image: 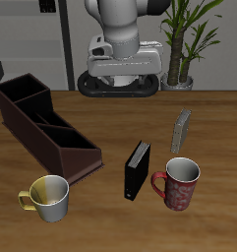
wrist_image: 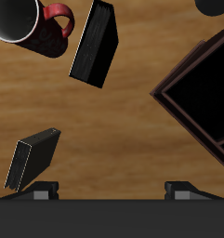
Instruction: Place the black book into the right desk caddy's front compartment and place the yellow book into the right desk caddy's right compartment and place the red mug into the right desk caddy's left compartment
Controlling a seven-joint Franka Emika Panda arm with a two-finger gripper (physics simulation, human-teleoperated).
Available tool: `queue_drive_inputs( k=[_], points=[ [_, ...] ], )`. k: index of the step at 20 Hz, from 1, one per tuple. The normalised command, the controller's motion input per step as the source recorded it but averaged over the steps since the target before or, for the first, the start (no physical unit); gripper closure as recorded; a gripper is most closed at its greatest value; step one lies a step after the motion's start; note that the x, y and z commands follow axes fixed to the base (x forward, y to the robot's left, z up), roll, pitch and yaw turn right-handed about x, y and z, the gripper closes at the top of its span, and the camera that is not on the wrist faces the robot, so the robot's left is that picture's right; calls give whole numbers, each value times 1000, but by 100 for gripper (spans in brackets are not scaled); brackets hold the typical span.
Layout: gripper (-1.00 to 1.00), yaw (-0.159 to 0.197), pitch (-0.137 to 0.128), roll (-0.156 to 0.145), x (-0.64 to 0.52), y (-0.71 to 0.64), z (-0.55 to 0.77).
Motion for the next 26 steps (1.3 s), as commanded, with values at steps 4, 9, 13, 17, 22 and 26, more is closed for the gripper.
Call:
queue_drive_inputs(
  k=[4,9,13,17,22,26],
  points=[
    [-100,-7,-4,-14,27,28,-19],
    [-100,-9,-3,-27,116,9,-42],
    [-100,24,-48,-75,232,48,25],
    [-100,41,-55,-77,337,182,21],
    [-100,12,-50,-78,373,170,44],
    [-100,3,-35,-28,412,133,21]
  ],
)
